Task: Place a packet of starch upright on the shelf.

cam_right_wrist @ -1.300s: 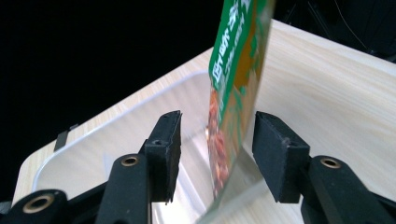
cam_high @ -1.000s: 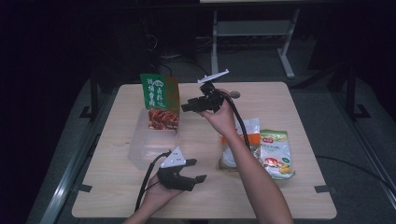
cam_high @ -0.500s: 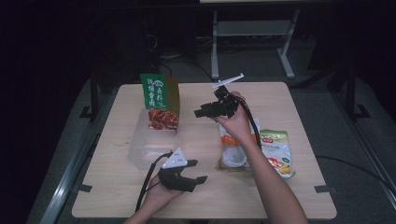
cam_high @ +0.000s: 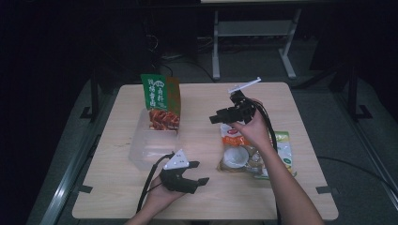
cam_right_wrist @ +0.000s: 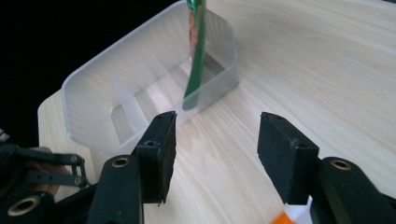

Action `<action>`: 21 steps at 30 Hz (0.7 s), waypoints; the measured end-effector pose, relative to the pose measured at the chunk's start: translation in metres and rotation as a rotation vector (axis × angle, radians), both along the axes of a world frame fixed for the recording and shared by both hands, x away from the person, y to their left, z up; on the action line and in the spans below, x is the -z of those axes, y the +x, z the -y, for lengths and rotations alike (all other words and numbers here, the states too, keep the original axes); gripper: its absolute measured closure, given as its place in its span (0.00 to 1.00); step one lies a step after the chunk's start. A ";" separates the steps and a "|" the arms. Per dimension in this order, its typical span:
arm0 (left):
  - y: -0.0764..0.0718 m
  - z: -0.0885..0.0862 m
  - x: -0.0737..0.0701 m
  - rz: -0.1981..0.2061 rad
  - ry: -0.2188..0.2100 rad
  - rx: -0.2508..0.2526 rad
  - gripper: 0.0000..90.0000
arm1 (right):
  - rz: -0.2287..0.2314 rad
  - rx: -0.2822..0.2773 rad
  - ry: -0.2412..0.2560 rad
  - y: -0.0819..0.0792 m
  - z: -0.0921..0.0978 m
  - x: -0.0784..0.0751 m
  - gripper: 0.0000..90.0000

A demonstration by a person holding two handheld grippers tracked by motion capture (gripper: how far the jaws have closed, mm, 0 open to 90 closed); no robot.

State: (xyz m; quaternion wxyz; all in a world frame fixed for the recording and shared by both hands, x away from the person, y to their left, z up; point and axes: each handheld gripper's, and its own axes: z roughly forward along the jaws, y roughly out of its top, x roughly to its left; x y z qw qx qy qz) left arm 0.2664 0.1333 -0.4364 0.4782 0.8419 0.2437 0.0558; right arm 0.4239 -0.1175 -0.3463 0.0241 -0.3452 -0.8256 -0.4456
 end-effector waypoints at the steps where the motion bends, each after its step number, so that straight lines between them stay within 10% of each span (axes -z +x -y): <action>1: -0.001 0.001 0.000 0.002 -0.005 -0.002 0.34 | 0.001 0.006 0.004 -0.002 0.003 0.000 0.51; 21: -0.002 0.002 0.000 0.008 0.007 0.010 0.34 | -0.055 0.096 -0.028 -0.026 0.065 0.018 0.50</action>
